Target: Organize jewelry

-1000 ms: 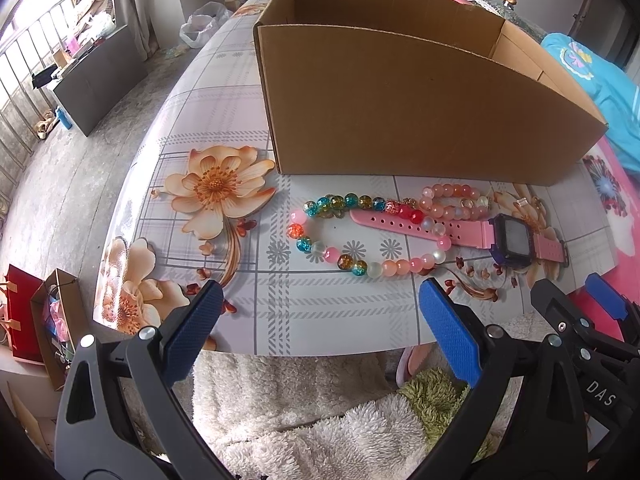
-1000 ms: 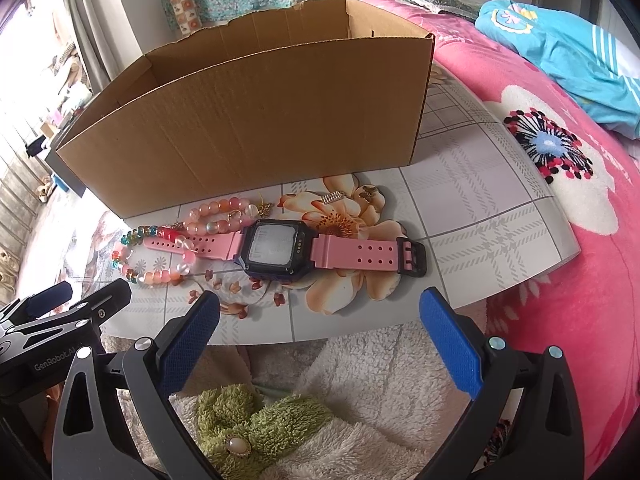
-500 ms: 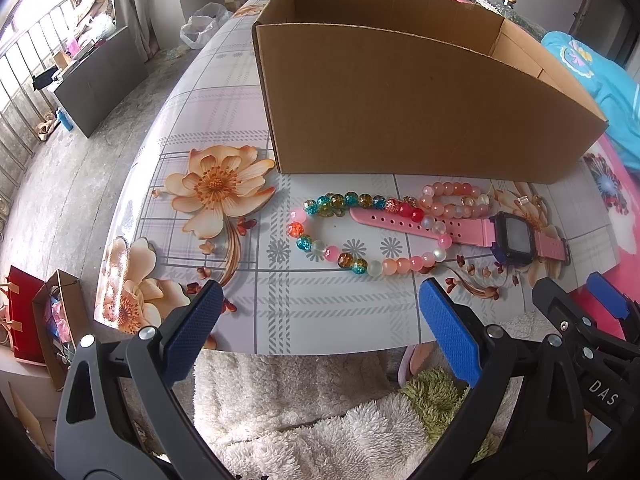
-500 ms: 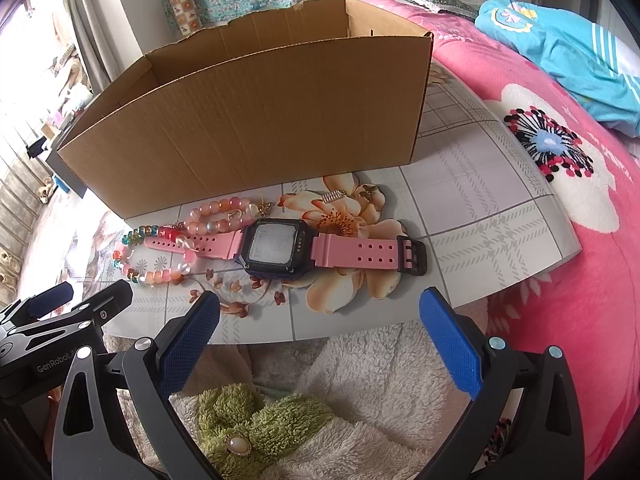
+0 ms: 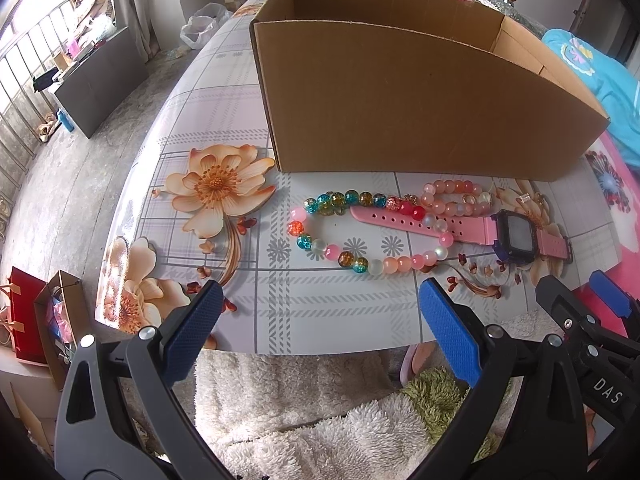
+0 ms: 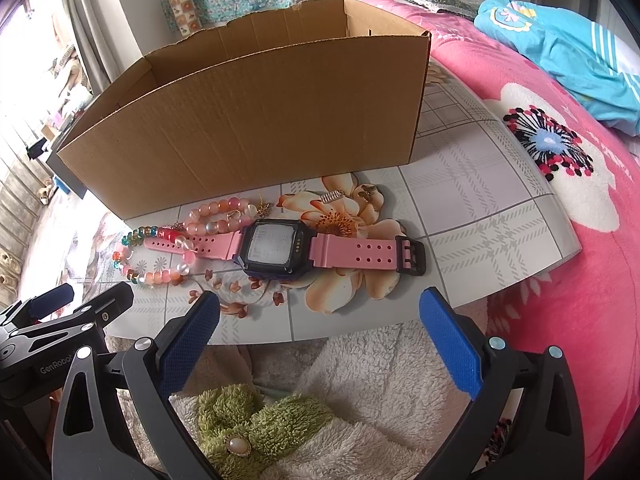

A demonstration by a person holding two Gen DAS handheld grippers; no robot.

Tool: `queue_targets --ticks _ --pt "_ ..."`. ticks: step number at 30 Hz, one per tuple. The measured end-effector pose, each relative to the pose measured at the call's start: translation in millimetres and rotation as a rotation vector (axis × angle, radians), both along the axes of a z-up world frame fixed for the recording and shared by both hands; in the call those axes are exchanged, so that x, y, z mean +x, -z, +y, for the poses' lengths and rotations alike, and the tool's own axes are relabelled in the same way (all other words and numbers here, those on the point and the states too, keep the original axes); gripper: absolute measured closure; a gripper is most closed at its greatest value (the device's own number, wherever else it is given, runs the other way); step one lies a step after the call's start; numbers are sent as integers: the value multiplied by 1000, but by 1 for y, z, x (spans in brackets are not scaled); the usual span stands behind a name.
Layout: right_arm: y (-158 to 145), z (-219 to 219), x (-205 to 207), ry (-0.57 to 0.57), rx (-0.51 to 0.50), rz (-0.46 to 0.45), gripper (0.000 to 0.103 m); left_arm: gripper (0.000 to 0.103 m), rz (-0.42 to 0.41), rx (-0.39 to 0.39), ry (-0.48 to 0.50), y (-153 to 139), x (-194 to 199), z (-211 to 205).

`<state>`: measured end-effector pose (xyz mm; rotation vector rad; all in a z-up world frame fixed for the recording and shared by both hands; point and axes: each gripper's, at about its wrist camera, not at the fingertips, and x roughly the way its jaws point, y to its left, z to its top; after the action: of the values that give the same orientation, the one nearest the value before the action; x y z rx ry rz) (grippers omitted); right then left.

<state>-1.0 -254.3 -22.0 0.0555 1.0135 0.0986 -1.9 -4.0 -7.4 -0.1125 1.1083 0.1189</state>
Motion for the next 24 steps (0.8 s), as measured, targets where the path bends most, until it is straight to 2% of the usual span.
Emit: queue_targets --ticks 14,17,19,24 --pt "3 -6 4 18 21 -5 5 8 -3 15 -7 9 6 8" --pt "1 -3 5 2 41 -13 5 8 -14 4 -35 10 5 21" --pt "-1 1 5 -24 63 -21 5 8 -25 -32 -38 12 5 31" --pt "-9 18 7 -114 117 -52 6 8 -68 -67 15 14 4 50"
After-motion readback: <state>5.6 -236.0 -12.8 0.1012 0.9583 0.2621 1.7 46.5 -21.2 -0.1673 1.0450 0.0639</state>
